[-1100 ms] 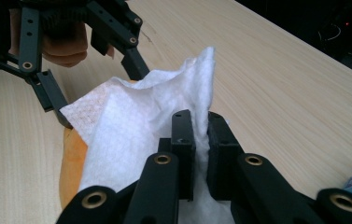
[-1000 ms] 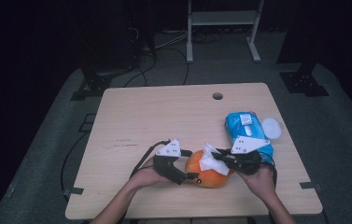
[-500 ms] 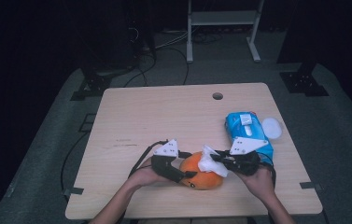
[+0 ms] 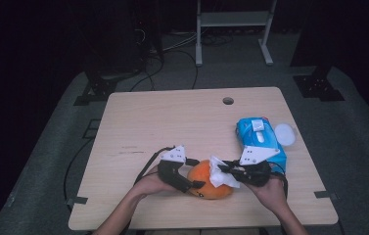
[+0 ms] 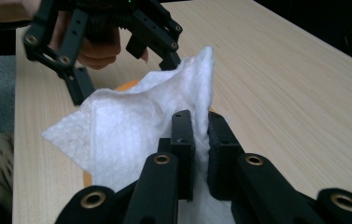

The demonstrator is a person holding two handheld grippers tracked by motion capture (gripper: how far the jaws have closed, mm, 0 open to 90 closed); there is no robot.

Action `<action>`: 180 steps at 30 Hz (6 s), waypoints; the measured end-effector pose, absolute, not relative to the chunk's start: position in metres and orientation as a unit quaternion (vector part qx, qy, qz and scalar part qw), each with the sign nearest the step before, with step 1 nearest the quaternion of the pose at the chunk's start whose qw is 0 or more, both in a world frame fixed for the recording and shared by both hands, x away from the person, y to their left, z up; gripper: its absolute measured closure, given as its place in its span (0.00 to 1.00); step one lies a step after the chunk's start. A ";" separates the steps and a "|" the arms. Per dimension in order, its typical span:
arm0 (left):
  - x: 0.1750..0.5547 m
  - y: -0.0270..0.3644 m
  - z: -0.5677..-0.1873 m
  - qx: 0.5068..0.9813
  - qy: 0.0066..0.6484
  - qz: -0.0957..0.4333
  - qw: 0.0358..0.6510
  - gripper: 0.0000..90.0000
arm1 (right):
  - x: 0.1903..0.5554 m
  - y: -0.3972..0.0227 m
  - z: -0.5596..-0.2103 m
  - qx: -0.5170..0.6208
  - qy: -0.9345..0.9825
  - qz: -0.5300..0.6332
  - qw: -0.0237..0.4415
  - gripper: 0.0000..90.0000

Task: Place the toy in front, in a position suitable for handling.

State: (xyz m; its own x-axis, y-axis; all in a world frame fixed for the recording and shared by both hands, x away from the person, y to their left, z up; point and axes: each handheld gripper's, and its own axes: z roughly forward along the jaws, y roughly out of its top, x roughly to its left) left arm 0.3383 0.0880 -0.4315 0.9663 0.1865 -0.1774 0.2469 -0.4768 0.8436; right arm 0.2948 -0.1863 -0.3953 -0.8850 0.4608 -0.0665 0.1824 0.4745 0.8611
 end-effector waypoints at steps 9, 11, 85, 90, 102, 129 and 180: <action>0.337 0.086 -0.433 0.850 0.124 -0.006 0.511 0.38 | 0.296 -0.185 -0.396 0.193 0.841 0.486 0.139 0.91; 0.331 0.086 -0.422 0.842 0.085 0.062 0.529 0.45 | 0.296 -0.188 -0.388 0.195 0.831 0.504 0.131 0.91; 0.336 0.088 -0.423 0.837 0.127 0.089 0.524 0.35 | 0.308 -0.192 -0.388 0.221 0.819 0.509 0.145 0.91; 0.344 0.090 -0.433 0.831 0.169 0.036 0.530 0.26 | 0.313 -0.188 -0.404 0.232 0.828 0.492 0.136 0.91; 0.324 0.073 -0.427 0.854 0.094 0.101 0.502 0.35 | 0.293 -0.148 -0.391 0.160 0.849 0.470 0.179 0.91; 0.326 0.069 -0.427 0.853 0.110 0.080 0.505 0.34 | 0.298 -0.173 -0.385 0.191 0.844 0.455 0.210 0.92; 0.316 0.061 -0.427 0.867 0.055 0.102 0.484 0.34 | 0.295 -0.151 -0.389 0.168 0.852 0.462 0.178 0.92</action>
State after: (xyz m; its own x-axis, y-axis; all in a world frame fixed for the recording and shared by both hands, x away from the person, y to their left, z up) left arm 0.3161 0.0606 -0.4269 0.9733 0.1938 0.1229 -0.0029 -0.5249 0.8511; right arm 0.2949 -0.1507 -0.3885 -0.8807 0.4502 -0.1476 0.1219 0.5163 0.8477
